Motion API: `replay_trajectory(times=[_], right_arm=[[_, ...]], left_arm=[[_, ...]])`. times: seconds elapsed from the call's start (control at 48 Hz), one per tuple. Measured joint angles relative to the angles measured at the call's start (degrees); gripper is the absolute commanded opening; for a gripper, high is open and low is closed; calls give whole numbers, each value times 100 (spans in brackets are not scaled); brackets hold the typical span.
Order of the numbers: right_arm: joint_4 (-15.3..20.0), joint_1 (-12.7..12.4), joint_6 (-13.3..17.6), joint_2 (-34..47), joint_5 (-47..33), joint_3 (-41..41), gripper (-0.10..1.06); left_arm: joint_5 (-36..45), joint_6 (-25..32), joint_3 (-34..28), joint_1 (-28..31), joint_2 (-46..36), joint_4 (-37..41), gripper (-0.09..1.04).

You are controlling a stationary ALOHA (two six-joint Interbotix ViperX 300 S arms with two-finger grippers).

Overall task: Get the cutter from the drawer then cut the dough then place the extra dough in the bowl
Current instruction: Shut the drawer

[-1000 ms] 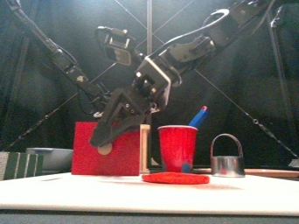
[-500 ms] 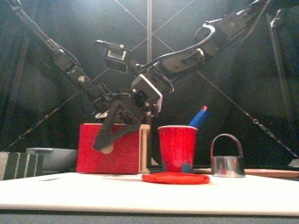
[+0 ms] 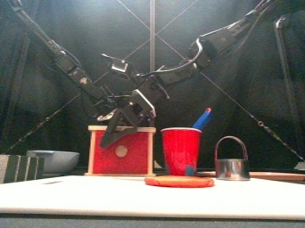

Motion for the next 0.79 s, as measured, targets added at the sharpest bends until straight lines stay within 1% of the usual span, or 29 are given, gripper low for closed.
replay_trajectory(times=[0.062,0.208,0.375,0.438,0.458,0.792], right_arm=[[-18,70,-35,-35,0,-35,78],[-35,88,-26,-35,0,-246,78],[-35,18,-97,149,-9,-519,78],[-44,0,-70,176,-9,-589,78],[-44,-9,-123,176,-9,-615,78],[-70,-18,-79,378,-18,-817,78]], left_arm=[[0,0,-18,9,0,0,78],[0,0,-44,9,18,0,78],[0,0,-53,9,26,0,78],[-9,0,-53,9,26,0,78],[-9,0,-53,9,26,9,78],[-35,0,-53,62,26,18,78]])
